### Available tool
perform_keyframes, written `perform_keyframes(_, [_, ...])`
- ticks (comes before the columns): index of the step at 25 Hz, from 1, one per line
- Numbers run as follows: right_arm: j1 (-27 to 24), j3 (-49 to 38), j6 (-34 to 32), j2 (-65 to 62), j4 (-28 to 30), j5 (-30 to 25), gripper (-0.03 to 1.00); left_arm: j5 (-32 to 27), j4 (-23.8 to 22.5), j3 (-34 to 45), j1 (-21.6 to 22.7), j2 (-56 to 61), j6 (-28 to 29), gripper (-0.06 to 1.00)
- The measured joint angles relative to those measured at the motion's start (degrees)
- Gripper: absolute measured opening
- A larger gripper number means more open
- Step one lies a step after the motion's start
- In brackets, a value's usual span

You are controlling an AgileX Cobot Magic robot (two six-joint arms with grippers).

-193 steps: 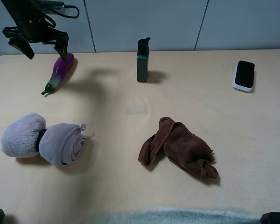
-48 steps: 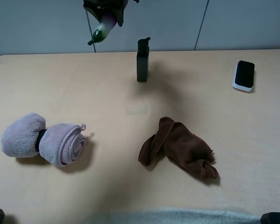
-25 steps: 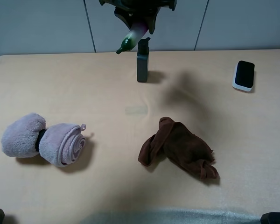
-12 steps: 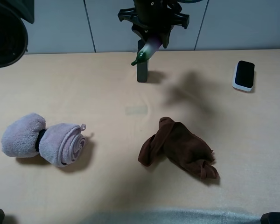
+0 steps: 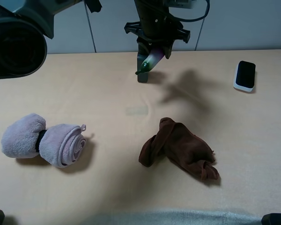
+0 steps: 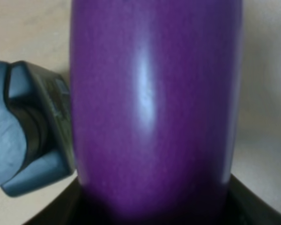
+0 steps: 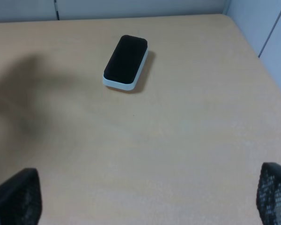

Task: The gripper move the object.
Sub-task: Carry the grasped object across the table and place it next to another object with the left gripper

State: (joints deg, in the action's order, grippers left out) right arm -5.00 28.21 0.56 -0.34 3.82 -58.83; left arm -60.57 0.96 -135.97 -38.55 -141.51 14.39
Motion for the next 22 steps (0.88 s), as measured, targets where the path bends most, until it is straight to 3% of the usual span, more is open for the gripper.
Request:
perform_keyframes(10, [0.00, 0.00, 0.00, 0.00, 0.00, 0.00, 0.69, 1.81, -0.49, 0.00, -1.68, -3.17, -1.80, 0.47])
perform_keyframes(22, [0.00, 0.00, 0.00, 0.00, 0.00, 0.00, 0.69, 2.20, -4.74, 0.00, -3.41, -4.00, -2.14, 0.47])
